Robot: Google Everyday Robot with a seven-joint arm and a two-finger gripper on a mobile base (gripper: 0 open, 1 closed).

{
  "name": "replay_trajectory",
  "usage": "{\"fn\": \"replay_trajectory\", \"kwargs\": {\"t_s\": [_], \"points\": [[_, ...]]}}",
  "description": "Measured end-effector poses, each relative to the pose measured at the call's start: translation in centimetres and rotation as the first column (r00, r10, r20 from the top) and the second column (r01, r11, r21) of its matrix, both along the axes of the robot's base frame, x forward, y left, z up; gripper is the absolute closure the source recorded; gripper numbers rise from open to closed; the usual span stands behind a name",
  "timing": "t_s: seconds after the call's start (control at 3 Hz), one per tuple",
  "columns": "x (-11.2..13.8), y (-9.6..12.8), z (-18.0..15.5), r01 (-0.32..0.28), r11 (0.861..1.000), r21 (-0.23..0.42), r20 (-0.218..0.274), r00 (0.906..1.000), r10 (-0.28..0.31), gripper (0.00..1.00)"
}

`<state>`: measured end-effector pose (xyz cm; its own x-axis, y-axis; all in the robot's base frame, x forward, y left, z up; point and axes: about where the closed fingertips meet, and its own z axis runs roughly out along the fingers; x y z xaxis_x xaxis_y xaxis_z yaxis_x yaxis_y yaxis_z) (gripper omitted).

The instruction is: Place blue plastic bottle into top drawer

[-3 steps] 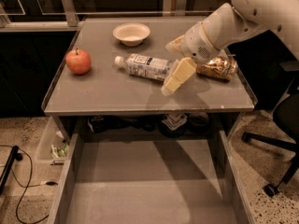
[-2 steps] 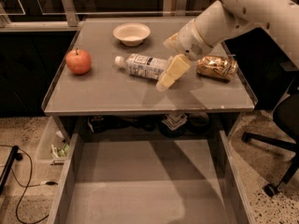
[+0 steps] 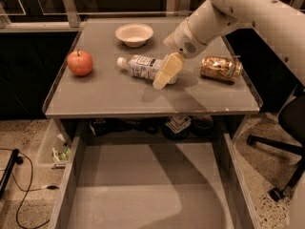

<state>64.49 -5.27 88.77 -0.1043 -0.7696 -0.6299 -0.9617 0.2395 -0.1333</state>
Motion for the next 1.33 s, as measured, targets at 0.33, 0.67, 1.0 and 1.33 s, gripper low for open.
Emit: {"fn": "replay_trajectory", "kwargs": {"t_s": [0.33, 0.67, 1.0, 1.33], "points": [[0.9, 0.1, -1.7, 0.025, 1.0, 0.0, -0.039, 0.9989, -0.025, 0.0], [1.6, 0.8, -2.9, 0.037, 0.999, -0.008, -0.065, 0.9972, -0.037, 0.0], [2.4, 1.0, -4.2, 0.049, 0.999, -0.008, -0.102, 0.9935, -0.05, 0.0], [2.4, 1.0, -4.3, 0.05, 0.999, -0.008, -0.105, 0.9932, -0.05, 0.19]]}}
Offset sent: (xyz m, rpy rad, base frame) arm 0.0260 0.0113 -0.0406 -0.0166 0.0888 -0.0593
